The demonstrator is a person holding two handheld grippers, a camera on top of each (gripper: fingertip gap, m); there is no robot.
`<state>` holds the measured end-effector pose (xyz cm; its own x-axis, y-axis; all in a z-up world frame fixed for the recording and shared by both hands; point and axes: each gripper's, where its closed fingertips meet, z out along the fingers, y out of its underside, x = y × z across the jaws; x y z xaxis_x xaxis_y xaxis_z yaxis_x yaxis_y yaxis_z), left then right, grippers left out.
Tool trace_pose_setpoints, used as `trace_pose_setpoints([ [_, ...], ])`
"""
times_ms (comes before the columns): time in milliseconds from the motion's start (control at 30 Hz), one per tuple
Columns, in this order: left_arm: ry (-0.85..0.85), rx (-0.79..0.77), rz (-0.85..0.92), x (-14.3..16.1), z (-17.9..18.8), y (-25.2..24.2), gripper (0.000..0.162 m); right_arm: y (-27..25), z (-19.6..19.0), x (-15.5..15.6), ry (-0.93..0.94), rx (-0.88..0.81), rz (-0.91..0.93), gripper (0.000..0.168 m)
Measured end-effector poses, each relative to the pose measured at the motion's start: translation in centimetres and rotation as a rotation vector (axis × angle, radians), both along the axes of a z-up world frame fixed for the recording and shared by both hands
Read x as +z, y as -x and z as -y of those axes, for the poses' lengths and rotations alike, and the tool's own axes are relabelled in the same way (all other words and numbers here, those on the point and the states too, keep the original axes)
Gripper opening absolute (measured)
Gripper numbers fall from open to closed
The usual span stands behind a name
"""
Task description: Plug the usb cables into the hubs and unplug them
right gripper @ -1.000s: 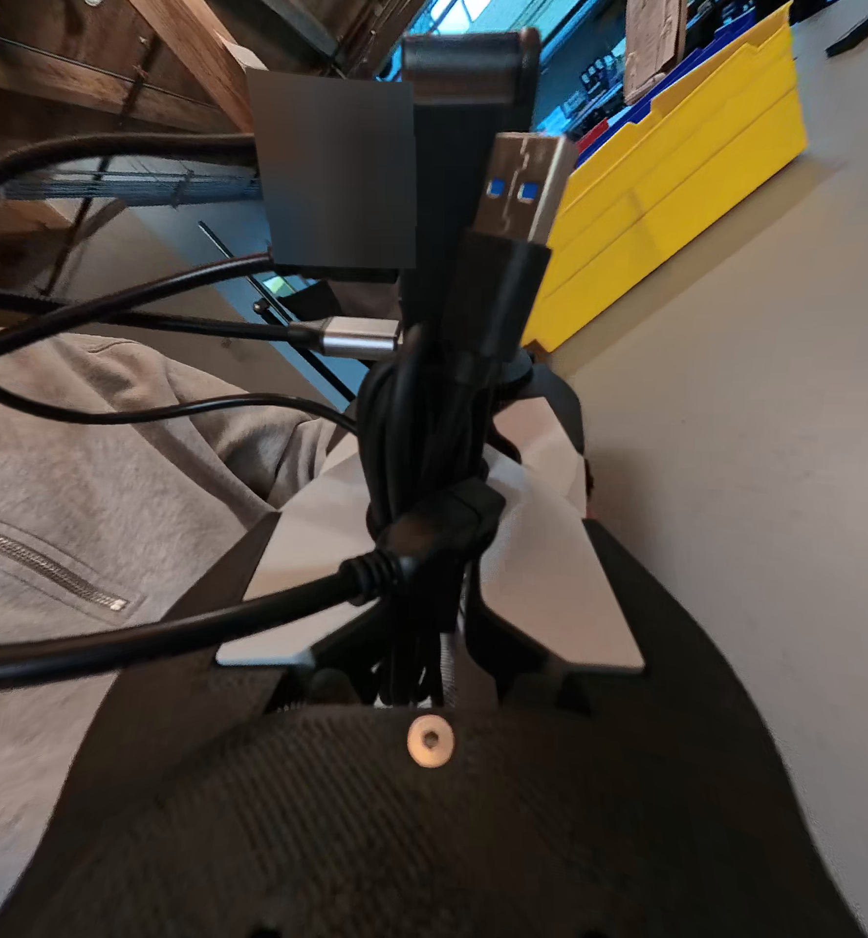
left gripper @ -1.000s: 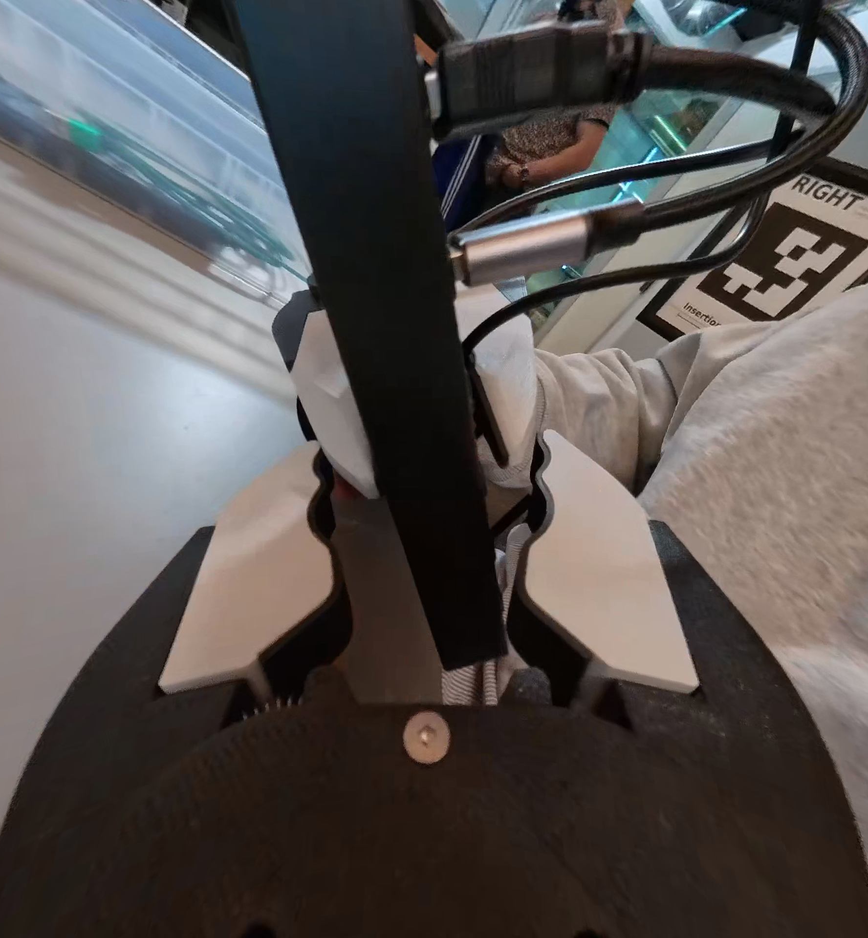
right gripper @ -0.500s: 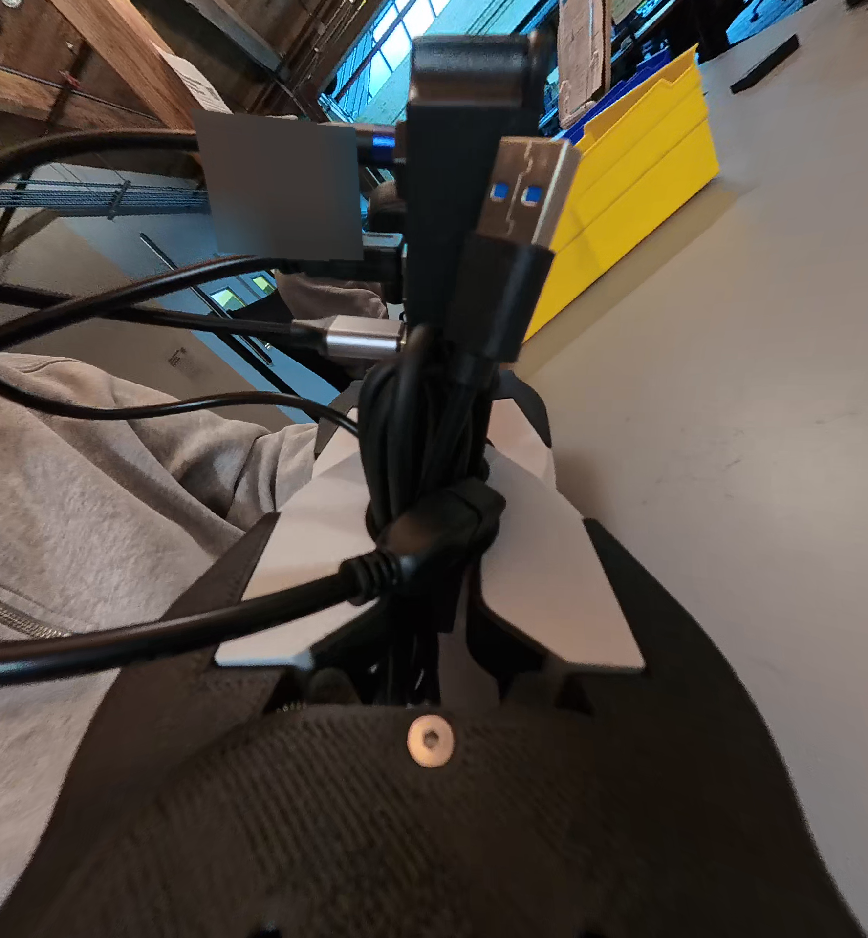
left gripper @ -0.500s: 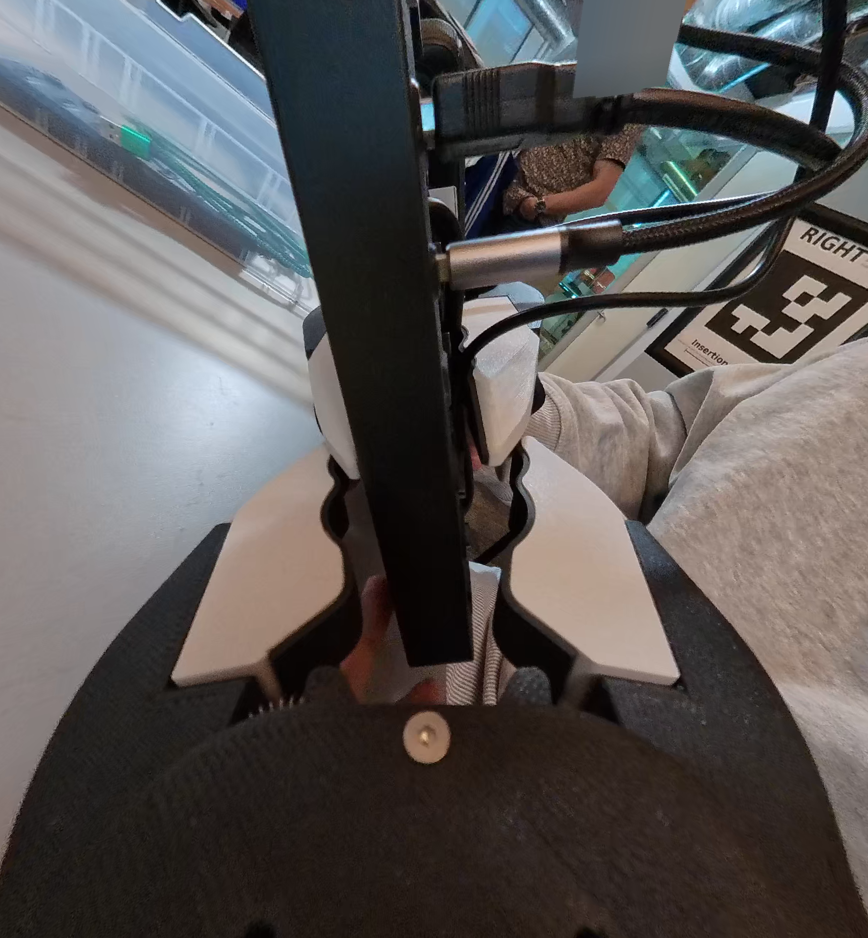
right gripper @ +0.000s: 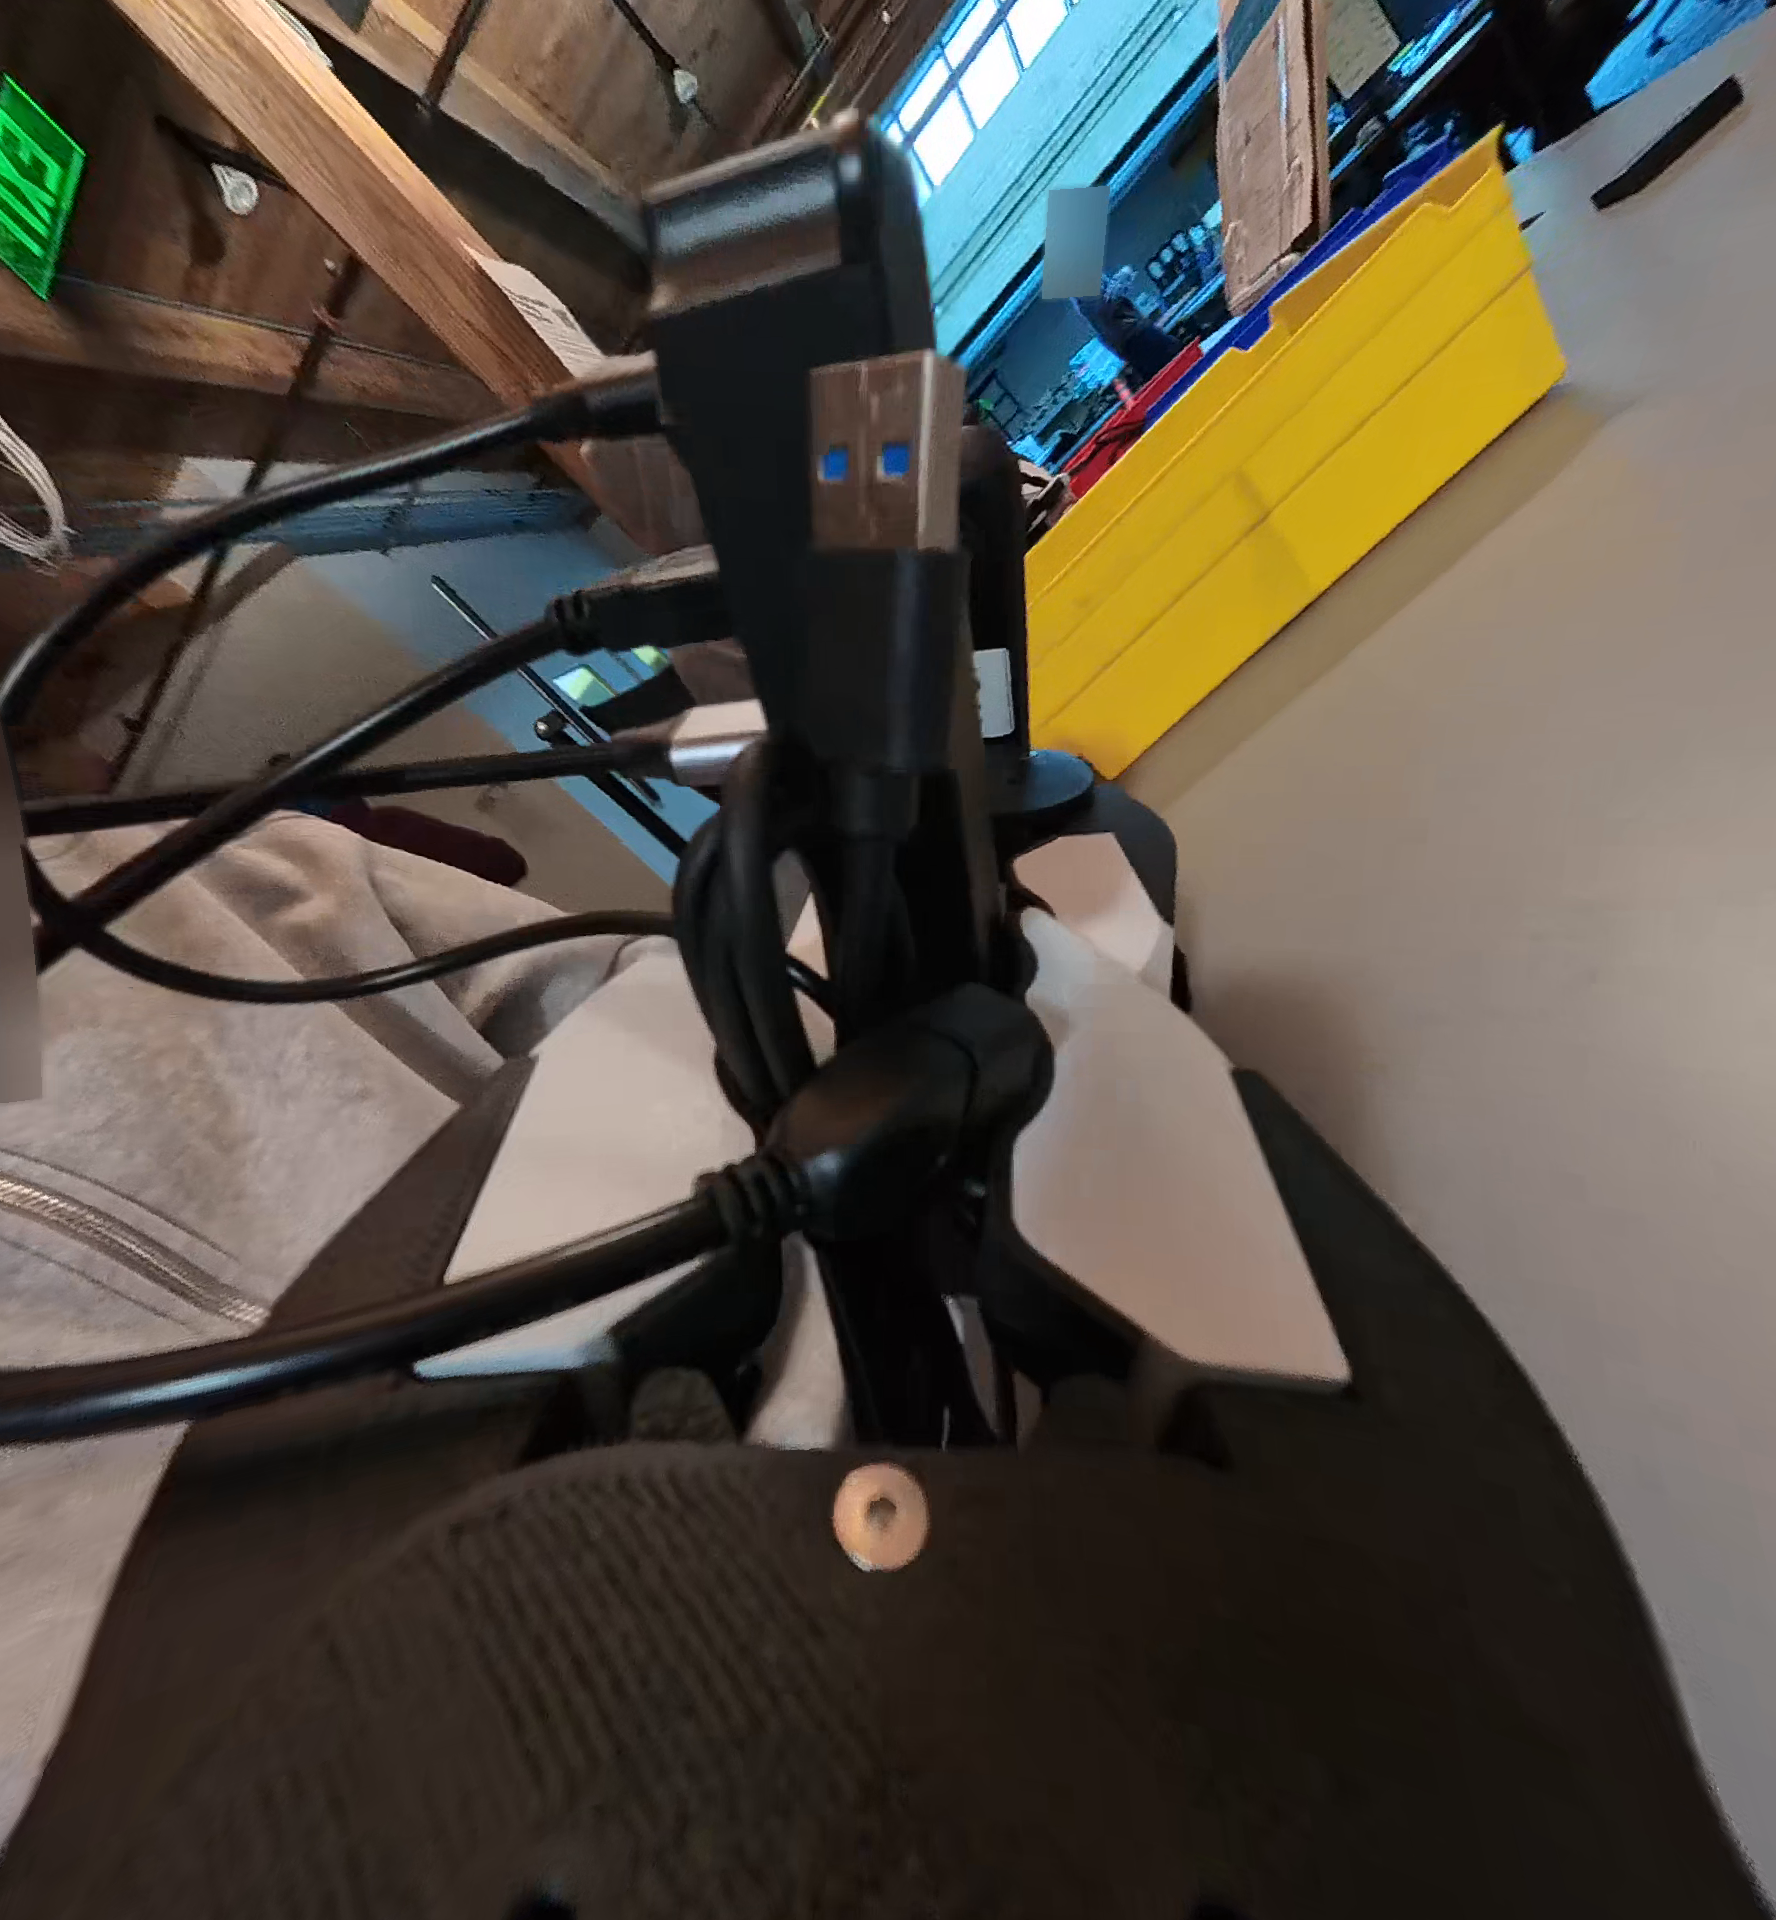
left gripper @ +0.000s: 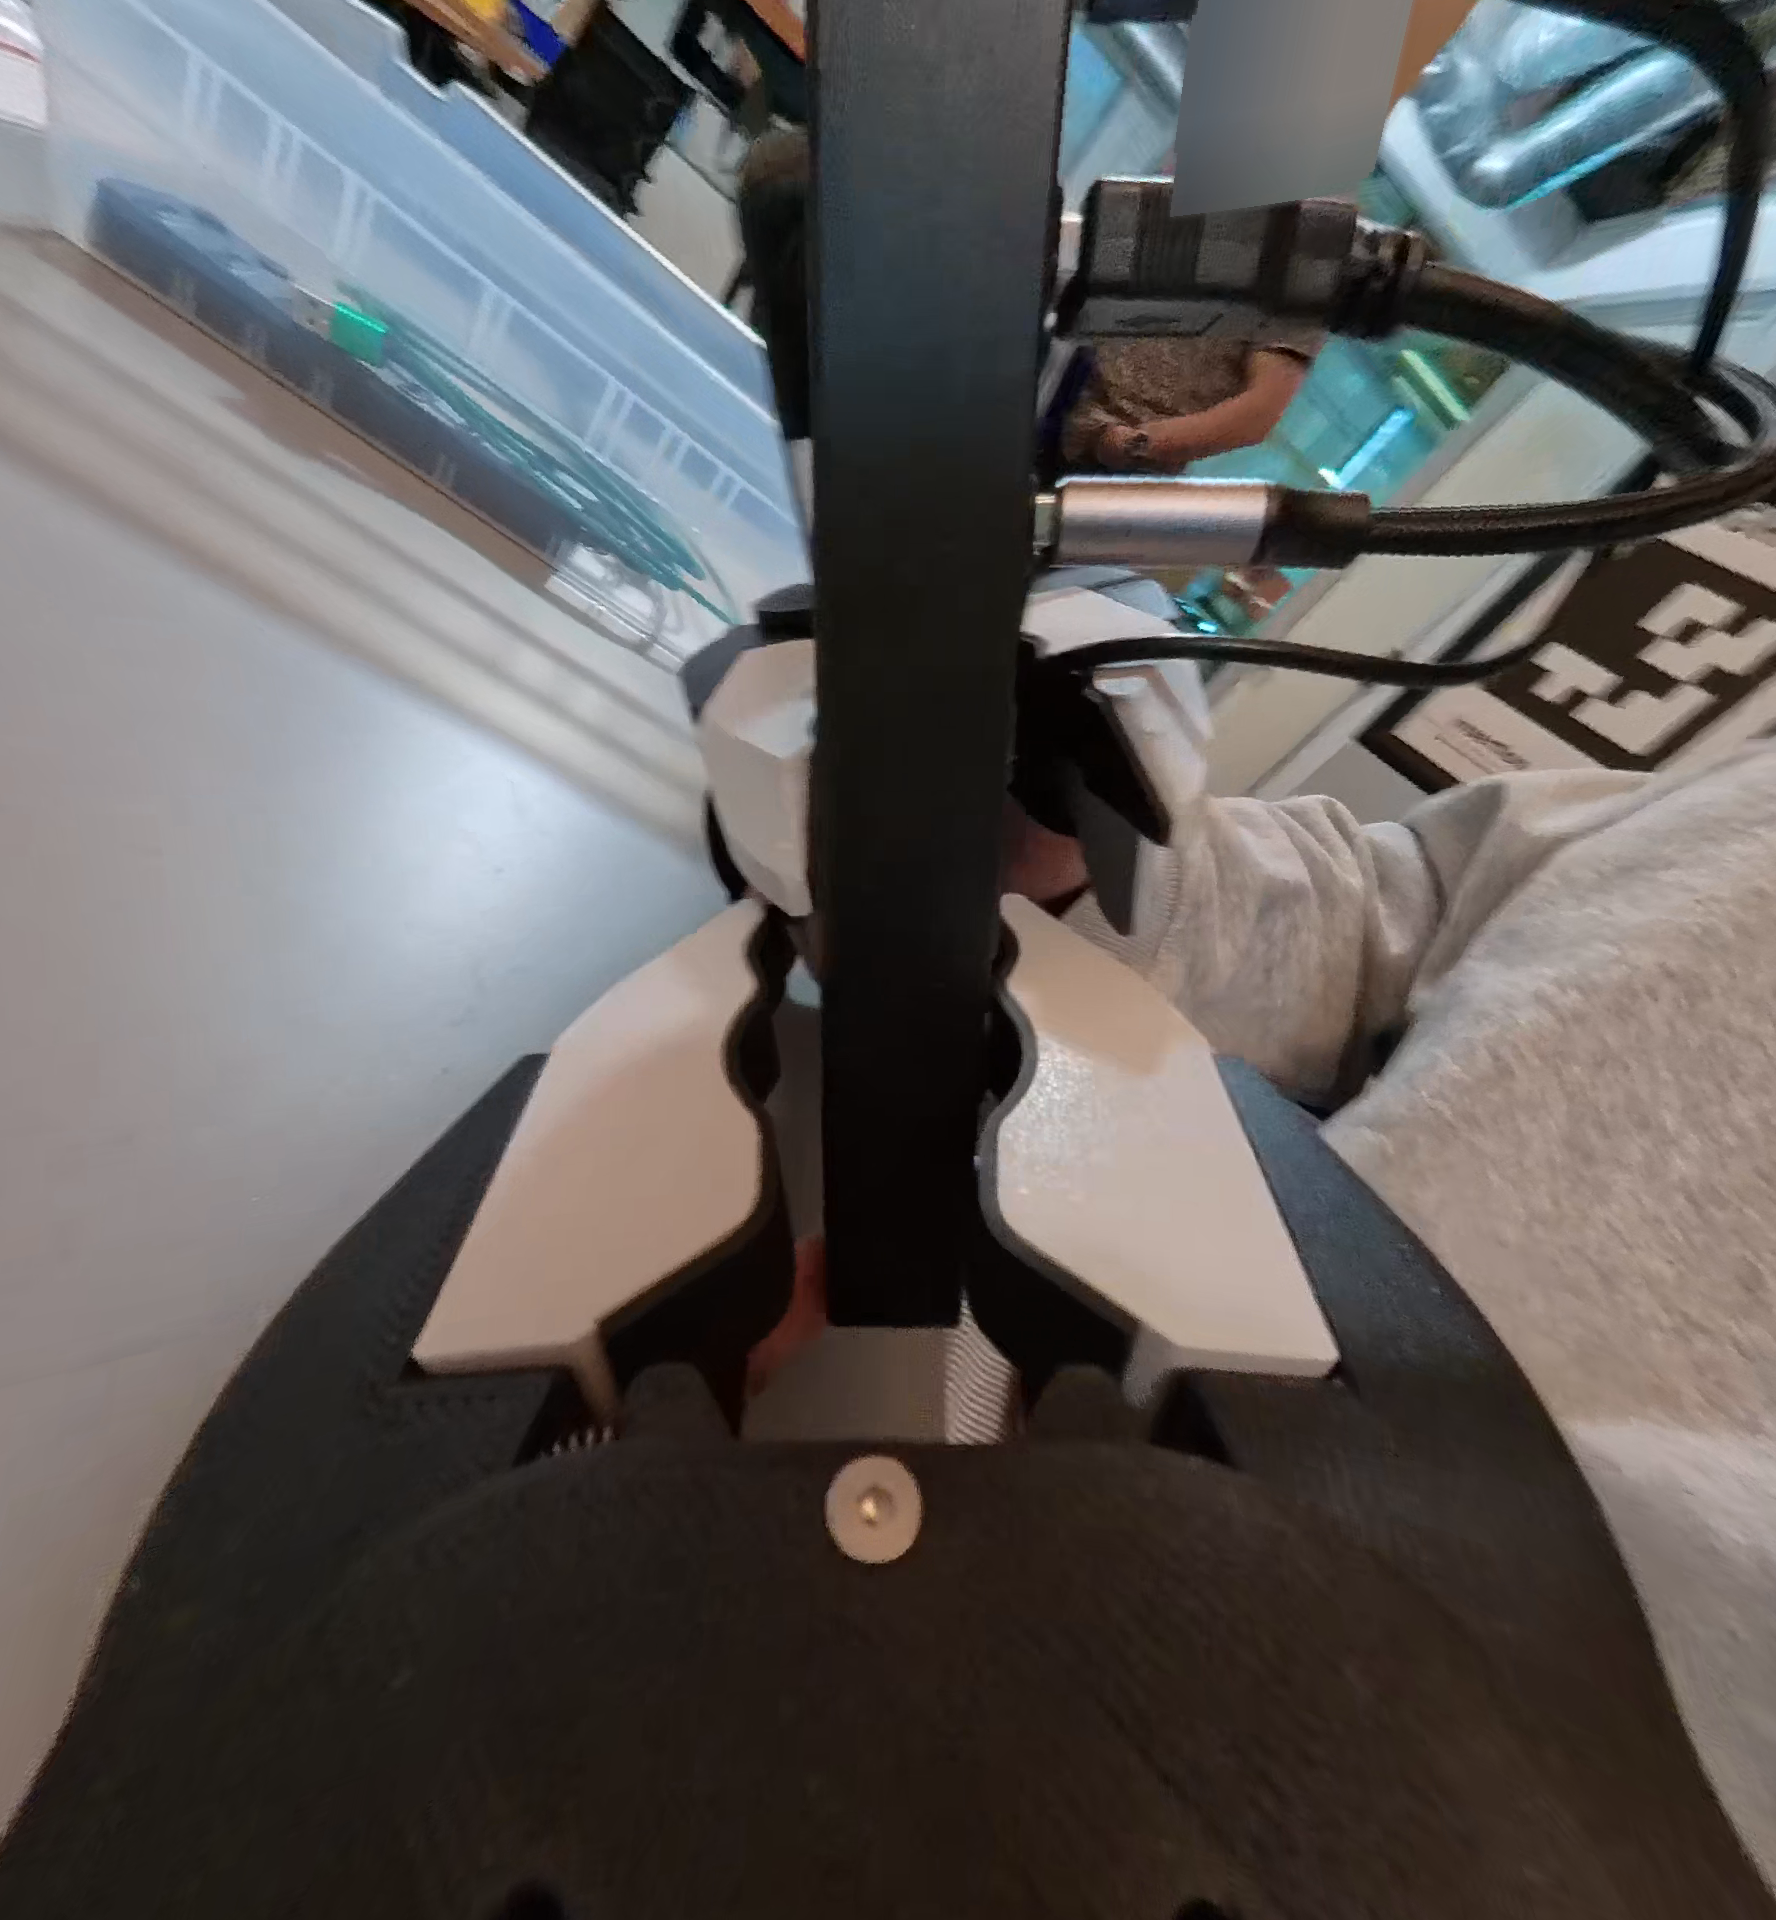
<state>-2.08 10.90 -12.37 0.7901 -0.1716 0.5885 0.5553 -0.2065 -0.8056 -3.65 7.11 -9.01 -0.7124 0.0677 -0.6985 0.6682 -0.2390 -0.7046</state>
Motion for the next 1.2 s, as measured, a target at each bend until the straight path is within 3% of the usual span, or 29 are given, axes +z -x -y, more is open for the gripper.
trace_pose_setpoints([
  [33, -0.015, 0.008, -0.014, 0.2, 0.0, 0.1, 0.029, 0.2, -0.1, 0.0, -0.012, -0.019, -0.017, 0.047],
  [367, -0.167, 0.356, 0.148, 2.1, 2.2, 6.7, 0.030, 5.4, -7.1, 0.3, 0.104, -0.468, 0.052, 0.061],
  [600, -0.156, 0.623, 0.082, 1.8, 4.6, 10.4, 0.031, 7.3, -9.8, -3.7, -0.078, -0.691, 0.171, 0.065],
  [767, -0.155, 0.822, 0.059, 1.8, 6.8, 12.5, 0.030, 7.1, -11.2, -1.7, -0.116, -0.830, 0.030, 0.055],
  [900, -0.121, 0.973, 0.056, 1.3, 8.9, 13.9, 0.031, 5.0, -8.0, 1.4, -0.157, -0.740, -0.192, 0.033],
  [1033, -0.073, 1.039, -0.067, 1.6, 8.9, 13.5, 0.032, 3.3, -2.9, 1.8, -0.240, -0.611, -0.343, 0.035],
  [1200, -0.027, 0.940, -0.252, 2.2, 5.4, 10.1, 0.032, 2.1, 0.9, 2.1, -0.232, -0.564, -0.407, 0.044],
])
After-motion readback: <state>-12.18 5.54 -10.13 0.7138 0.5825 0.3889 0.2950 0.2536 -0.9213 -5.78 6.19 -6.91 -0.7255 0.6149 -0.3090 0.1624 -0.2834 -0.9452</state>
